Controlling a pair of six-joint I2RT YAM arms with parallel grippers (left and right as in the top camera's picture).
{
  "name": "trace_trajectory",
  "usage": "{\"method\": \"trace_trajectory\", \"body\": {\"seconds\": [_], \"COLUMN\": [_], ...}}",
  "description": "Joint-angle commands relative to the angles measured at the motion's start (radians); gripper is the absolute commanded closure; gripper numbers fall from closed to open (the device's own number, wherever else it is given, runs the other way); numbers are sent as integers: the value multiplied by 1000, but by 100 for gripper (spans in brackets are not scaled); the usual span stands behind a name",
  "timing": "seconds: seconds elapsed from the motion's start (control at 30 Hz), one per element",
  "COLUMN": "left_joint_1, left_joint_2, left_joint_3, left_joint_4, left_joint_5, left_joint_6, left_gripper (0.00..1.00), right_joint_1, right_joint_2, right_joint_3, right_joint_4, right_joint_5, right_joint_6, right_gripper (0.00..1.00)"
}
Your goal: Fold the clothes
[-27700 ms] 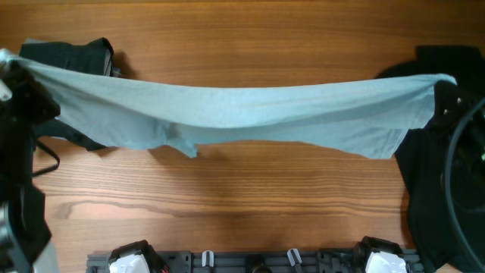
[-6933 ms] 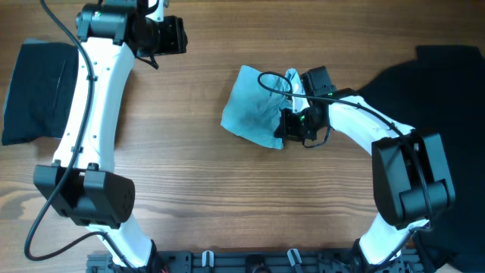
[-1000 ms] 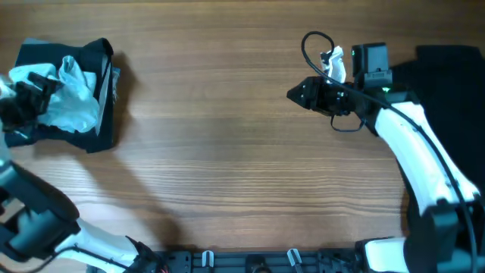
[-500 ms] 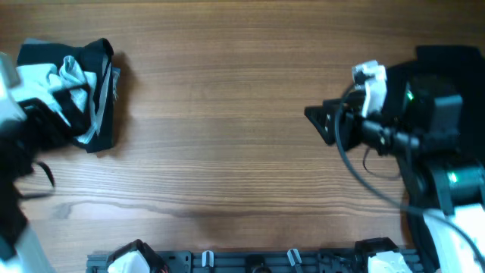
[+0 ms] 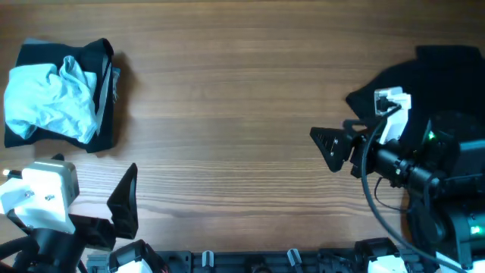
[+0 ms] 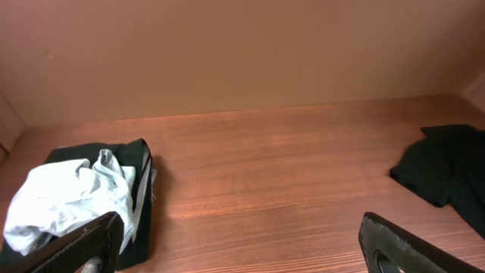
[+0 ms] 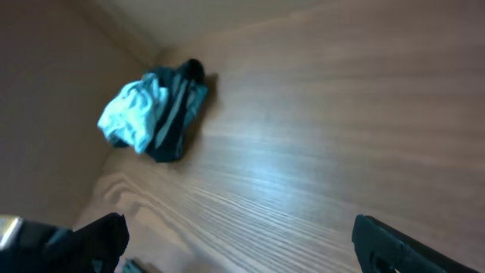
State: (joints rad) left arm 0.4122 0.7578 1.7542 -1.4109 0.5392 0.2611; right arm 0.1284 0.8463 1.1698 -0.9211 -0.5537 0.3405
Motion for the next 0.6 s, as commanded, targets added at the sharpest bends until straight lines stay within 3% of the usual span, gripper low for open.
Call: {"method": "trace_trajectory", "body": {"seconds": [0.0,0.13,0.23,0.4,0.57], "left_joint_1": [-5,-5,-5,-5,-5], "left_joint_2": [-2,-2,-2,-2,-2], "left_joint_3": [3,3,3,3,3], "left_joint_4": [0,0,0,0,0], "left_joint_5": [-6,-6,-6,-5,-6], "left_joint_6": [19,19,19,19,19], "left_gripper": [0,0,0,0,0], "right_joint_1": [6,-1,-86,-129,-129], "right_joint_2": [-8,-134,-289,-567,-785], "right_joint_3": [17,-18,-143,-426,-734], "right_joint_4": [81,214,230,257,430], "right_joint_5": [137,139,139,86,89], "right_joint_6": [-94,-627,-819,-799,-517], "right_gripper": [0,0,0,0,0]}}
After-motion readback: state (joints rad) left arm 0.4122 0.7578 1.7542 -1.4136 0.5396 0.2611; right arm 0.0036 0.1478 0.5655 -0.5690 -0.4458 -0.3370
